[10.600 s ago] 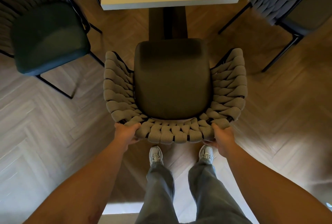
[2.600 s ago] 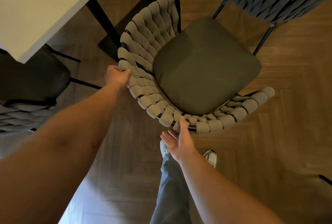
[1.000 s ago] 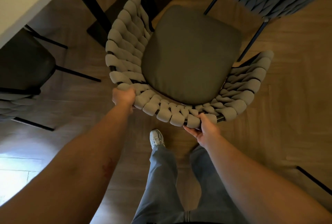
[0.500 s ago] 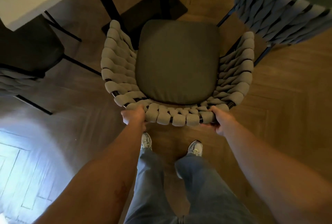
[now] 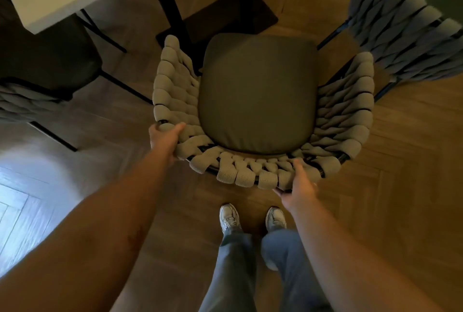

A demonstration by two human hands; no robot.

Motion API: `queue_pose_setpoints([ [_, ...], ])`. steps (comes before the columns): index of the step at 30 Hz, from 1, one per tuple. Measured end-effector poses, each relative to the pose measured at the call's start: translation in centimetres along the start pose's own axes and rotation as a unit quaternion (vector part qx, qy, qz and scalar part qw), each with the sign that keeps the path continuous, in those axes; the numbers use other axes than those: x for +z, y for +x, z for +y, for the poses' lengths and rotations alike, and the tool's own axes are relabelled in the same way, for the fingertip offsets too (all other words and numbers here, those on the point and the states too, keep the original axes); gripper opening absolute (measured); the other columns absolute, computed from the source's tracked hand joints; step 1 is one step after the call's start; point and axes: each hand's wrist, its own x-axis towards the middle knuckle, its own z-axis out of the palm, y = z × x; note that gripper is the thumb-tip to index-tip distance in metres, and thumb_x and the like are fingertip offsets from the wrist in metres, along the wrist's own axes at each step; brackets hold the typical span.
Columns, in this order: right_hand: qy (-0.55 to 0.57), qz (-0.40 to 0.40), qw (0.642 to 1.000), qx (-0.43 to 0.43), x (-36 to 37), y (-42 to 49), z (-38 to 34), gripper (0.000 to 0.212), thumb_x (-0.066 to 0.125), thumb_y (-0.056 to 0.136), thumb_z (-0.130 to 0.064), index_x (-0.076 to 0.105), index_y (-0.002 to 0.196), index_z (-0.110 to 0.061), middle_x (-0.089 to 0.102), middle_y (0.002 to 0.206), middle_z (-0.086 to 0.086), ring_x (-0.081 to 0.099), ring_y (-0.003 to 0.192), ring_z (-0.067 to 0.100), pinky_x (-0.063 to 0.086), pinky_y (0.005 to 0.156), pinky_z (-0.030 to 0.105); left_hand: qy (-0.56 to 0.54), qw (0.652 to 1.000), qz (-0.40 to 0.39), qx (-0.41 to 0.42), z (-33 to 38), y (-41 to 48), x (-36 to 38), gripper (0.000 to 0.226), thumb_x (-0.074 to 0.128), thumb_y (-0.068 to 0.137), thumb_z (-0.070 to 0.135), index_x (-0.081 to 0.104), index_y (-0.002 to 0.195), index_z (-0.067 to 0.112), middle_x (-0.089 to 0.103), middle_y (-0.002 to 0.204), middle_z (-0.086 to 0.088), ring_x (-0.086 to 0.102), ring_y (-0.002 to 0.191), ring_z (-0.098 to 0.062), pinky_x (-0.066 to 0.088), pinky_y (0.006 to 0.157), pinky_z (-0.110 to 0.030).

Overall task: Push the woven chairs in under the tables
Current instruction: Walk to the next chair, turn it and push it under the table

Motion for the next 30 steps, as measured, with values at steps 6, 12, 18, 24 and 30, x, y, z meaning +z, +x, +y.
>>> queue_pose_setpoints([
  [6, -0.013, 0.026, 1.000, -0.008, -0.2, 0.8, -0.4, 0.033, 0.075, 0.086, -0.012, 0.057, 0.115, -0.014, 0.067, 0.097, 0.015, 0.068, 0.081, 0.031, 0.061, 0.075, 0.056, 0.078, 0.997, -0.002, 0.002, 0.0, 0.9, 0.3, 0.064, 0.075, 0.079, 0.012, 0.045, 0.133, 0.027, 0.054, 0.106, 0.001, 0.059, 0.085, -0.022, 0.054, 0.039, -0.033],
  [12, -0.033, 0.044, 0.998, -0.012, -0.9, 1.4, -2.3, 0.049, 0.075, 0.085, -0.009, 0.054, 0.129, -0.017, 0.065, 0.106, 0.015, 0.068, 0.090, 0.035, 0.058, 0.080, 0.062, 0.074, 0.997, 0.033, 0.000, -1.4, -0.1, 1.3, 0.060, 0.073, 0.077, 0.011, 0.049, 0.130, 0.025, 0.057, 0.114, -0.005, 0.063, 0.093, -0.027, 0.057, 0.052, -0.038],
  [18, -0.091, 0.025, 0.995, -0.029, -2.1, 2.2, -6.9, 0.040, 0.075, 0.083, -0.007, 0.052, 0.114, -0.018, 0.063, 0.098, 0.013, 0.067, 0.083, 0.030, 0.061, 0.079, 0.056, 0.021, 0.996, 0.081, -0.017, -4.5, -3.7, 3.3, 0.058, 0.075, 0.078, 0.012, 0.049, 0.128, 0.023, 0.058, 0.116, -0.005, 0.062, 0.095, -0.027, 0.058, 0.055, -0.039],
  [24, -0.169, 0.001, 0.984, -0.051, -2.1, 3.7, -12.0, 0.054, 0.072, 0.087, -0.010, 0.049, 0.135, -0.013, 0.065, 0.111, 0.018, 0.064, 0.074, 0.028, 0.052, 0.036, 0.031, -0.015, 0.987, 0.152, -0.042, -7.2, -7.3, 6.4, 0.058, 0.077, 0.077, 0.019, 0.049, 0.128, 0.022, 0.058, 0.107, -0.003, 0.061, 0.091, -0.026, 0.059, 0.066, -0.043],
  [30, -0.238, -0.026, 0.969, -0.060, -1.3, 5.2, -15.0, 0.053, 0.071, 0.089, -0.012, 0.048, 0.138, -0.012, 0.066, 0.121, 0.022, 0.068, 0.083, 0.031, 0.059, 0.046, 0.034, -0.062, 0.980, 0.183, -0.041, -8.9, -9.2, 8.4, 0.052, 0.078, 0.077, 0.020, 0.053, 0.123, 0.023, 0.063, 0.105, -0.003, 0.061, 0.080, -0.017, 0.049, 0.048, -0.029],
])
